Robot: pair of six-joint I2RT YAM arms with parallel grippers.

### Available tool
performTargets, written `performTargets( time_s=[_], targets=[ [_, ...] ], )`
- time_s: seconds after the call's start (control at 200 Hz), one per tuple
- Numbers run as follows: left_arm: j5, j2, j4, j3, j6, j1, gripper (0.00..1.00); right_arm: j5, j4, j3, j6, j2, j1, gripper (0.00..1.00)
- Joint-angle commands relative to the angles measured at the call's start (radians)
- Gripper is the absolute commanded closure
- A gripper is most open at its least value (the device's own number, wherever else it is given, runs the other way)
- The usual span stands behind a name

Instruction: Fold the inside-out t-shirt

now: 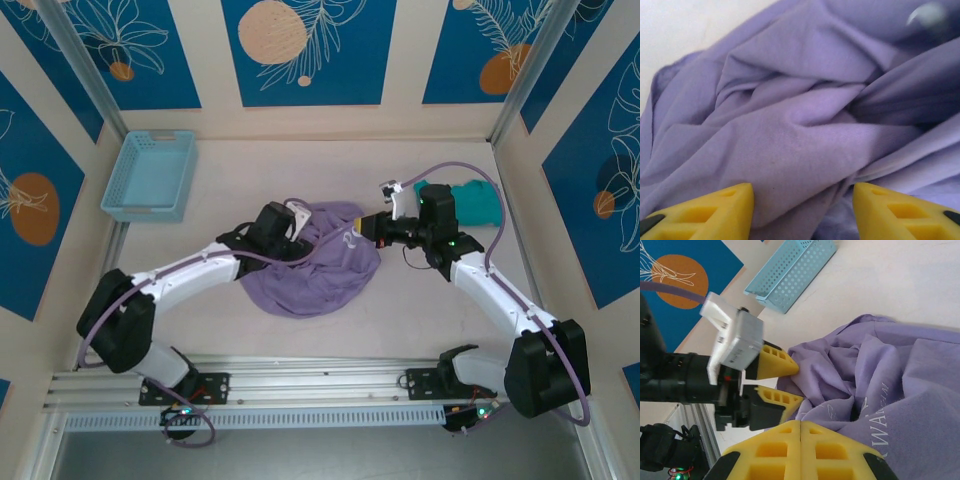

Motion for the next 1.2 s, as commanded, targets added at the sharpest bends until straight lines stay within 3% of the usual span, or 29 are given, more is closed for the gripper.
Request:
performTargets(
  time_s=[0.0, 0.085, 0.185, 0.235, 0.36, 0.51, 0.655, 0.925, 1.035, 1.195],
  targets=[
    [-0.044, 0.038, -0.048, 0.045, 0.022, 0.000, 0.52, 0.012, -0.013, 0.034, -0.017, -0.016, -0.003, 1.00],
    [-0.037, 0.062, -0.044, 0.060, 0.014, 0.013, 0.66, 0.015, -0.015, 0.043, -0.020, -0.020, -0.008, 1.00],
    [-0.005, 0.054, -0.040, 0.092, -0.002, 0.038, 0.91, 0.020, -0.043, 0.075, -0.036, -0.037, -0.022, 1.00],
    [0.012, 0.026, -0.033, 0.104, -0.011, 0.054, 0.96, 0.018, -0.059, 0.100, -0.044, -0.054, -0.034, 1.00],
    [0.123, -0.090, 0.019, 0.113, -0.088, 0.141, 0.99, 0.015, -0.082, 0.152, -0.053, -0.118, -0.061, 1.00],
    [0.408, -0.217, 0.176, 0.070, -0.296, 0.315, 0.99, 0.046, -0.089, 0.119, -0.081, -0.208, -0.063, 1.00],
    [0.473, -0.261, 0.192, 0.082, -0.347, 0.349, 1.00, 0.079, -0.029, -0.002, -0.086, -0.248, -0.040, 1.00],
    [0.626, -0.289, 0.388, 0.036, -0.545, 0.418, 1.00, 0.277, 0.030, -0.223, -0.144, -0.200, 0.194, 1.00],
    [0.638, -0.286, 0.375, 0.053, -0.548, 0.434, 1.00, 0.314, 0.012, -0.245, -0.185, -0.148, 0.301, 1.00],
    [0.699, -0.286, 0.408, 0.015, -0.575, 0.432, 1.00, 0.292, -0.035, -0.164, -0.287, -0.132, 0.365, 0.75]
  ],
)
